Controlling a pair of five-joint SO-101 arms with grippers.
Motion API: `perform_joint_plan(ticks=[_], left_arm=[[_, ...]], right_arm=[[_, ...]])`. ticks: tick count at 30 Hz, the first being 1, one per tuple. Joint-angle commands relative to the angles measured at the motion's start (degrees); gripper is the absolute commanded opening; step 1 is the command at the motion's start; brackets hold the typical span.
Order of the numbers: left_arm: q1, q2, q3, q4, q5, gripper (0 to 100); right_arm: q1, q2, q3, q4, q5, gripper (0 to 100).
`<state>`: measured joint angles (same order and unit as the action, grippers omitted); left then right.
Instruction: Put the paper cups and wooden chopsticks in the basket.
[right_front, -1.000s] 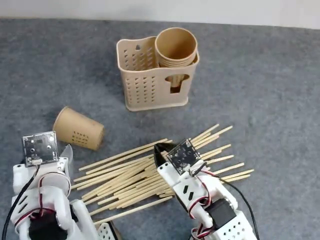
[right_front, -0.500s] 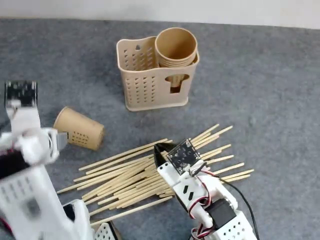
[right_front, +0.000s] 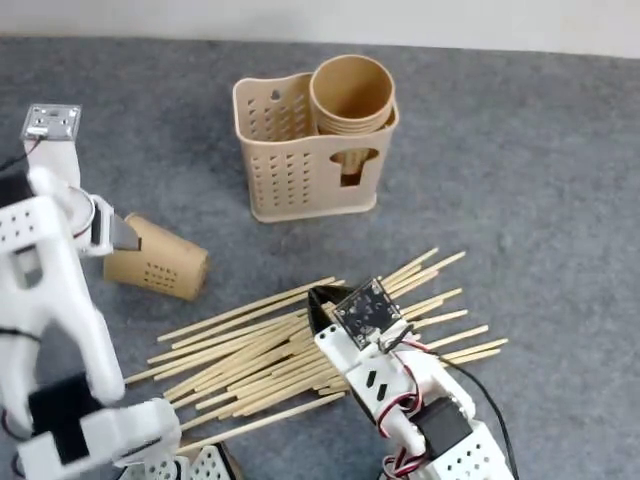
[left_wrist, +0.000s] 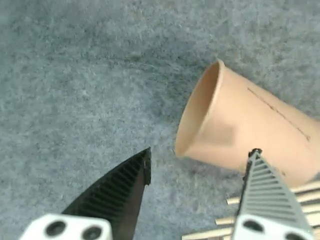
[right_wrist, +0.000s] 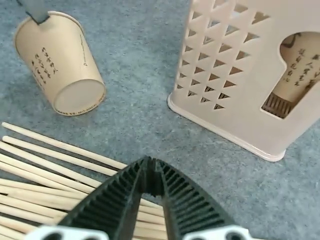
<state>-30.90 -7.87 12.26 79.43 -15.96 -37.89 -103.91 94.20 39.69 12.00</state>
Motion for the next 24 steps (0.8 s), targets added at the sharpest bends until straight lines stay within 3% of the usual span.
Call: perform_joint_plan(ticks=[1, 7, 12, 24], left_arm=[[1.54, 4.09, -6.64, 1.14, 0.09, 29], [5.67, 12.53, -15.25, 6.51, 0.62, 29], [6.99, 18.33, -21.41, 7.56, 6.86, 29], [12.70, 26.33, -22.20, 11.43, 7.03, 29]], right_arm=[[-0.66, 0.92, -0.66, 0.04, -0.70, 1.6], [-0.66, 0.92, -0.66, 0.04, -0.70, 1.7], [-0.66, 0.92, -0.66, 0.04, -0.70, 1.7], [-0.66, 0.92, -0.66, 0.04, -0.62, 1.7]])
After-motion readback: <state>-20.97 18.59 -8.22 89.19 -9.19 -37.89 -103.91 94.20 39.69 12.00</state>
